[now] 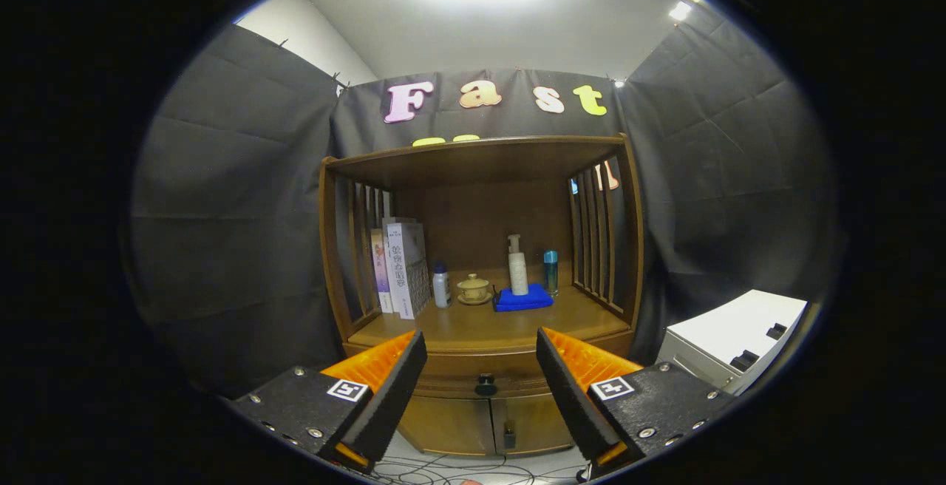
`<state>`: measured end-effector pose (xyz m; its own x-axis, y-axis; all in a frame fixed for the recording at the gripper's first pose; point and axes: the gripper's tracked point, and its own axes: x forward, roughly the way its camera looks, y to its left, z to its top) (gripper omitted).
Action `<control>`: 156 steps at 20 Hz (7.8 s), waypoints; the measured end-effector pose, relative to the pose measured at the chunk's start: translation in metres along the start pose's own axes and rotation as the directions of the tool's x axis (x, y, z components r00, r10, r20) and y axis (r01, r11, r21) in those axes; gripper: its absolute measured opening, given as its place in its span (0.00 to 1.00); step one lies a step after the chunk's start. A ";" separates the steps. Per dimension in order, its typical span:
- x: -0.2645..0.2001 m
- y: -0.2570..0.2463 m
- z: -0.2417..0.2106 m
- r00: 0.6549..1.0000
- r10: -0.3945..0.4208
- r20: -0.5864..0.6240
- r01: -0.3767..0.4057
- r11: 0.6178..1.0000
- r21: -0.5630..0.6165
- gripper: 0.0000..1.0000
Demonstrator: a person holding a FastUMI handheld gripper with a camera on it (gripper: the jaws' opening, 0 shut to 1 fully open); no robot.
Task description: Pull open the drawer, take out the items inside it, and place them on the countertop above the cabinet.
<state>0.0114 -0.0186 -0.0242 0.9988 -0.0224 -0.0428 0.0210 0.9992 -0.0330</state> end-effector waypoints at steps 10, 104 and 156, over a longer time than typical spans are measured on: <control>0.036 -0.023 -0.070 0.998 -0.012 -0.057 0.002 0.986 -0.167 0.95; -0.021 0.006 -0.190 0.968 0.129 -0.213 -0.125 0.992 0.033 0.96; 0.128 -0.032 -0.187 0.750 -0.217 -0.625 0.217 0.973 -0.077 0.13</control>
<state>0.1305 -0.0593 -0.2153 0.7171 -0.2533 -0.6493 0.2337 0.9651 -0.1183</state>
